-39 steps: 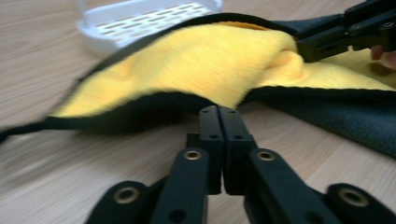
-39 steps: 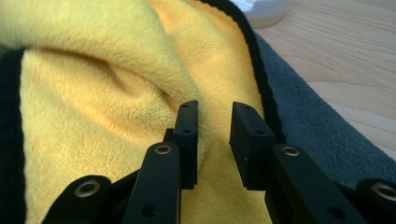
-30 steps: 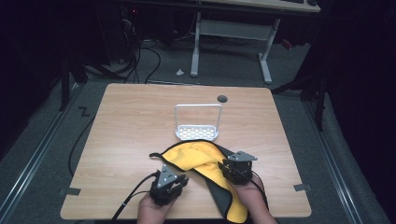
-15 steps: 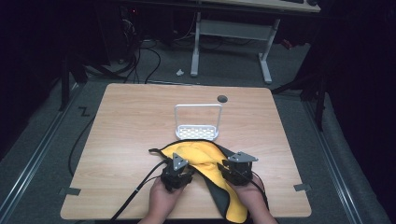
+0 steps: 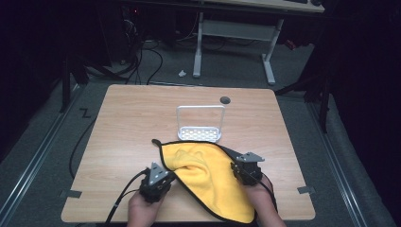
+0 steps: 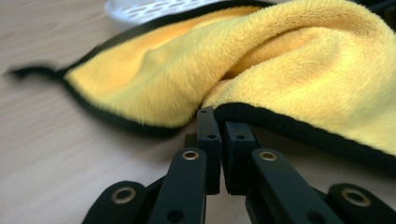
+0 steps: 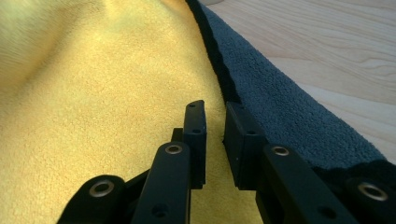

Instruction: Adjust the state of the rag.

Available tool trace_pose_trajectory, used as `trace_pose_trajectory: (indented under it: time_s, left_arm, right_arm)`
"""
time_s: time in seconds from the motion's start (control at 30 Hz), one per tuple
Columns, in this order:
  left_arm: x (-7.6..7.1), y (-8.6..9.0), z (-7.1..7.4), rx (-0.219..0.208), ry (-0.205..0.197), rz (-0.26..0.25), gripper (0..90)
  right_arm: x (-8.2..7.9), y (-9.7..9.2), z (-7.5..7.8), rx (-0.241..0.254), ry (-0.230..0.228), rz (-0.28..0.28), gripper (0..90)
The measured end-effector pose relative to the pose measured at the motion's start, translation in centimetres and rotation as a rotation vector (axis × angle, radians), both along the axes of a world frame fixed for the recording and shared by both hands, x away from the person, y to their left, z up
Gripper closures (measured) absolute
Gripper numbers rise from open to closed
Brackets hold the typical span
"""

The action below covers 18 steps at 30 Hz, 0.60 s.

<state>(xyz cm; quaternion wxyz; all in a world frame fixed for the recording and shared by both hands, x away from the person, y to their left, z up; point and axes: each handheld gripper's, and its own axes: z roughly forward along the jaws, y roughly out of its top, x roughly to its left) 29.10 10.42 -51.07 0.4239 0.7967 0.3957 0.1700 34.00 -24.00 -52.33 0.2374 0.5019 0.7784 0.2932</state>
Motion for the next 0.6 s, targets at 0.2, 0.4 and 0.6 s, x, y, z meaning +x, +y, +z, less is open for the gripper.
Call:
trace_pose_trajectory:
  time_s: [0.2,0.4,0.6]
  left_arm:
    - [-2.6,2.7,-0.6,-0.001,0.029,-0.002,87.0]
    - [-4.5,1.2,-0.6,-0.008,0.063,-0.104,76.3]
    - [-5.2,2.2,-0.8,-0.035,0.085,-0.106,62.7]
  right_arm:
    - [1.5,-1.7,0.1,-0.053,-0.014,-0.080,80.3]
    - [2.7,-3.9,0.3,-0.065,-0.005,-0.162,75.6]
    - [-0.8,-1.9,1.4,-0.027,-0.041,-0.045,71.8]
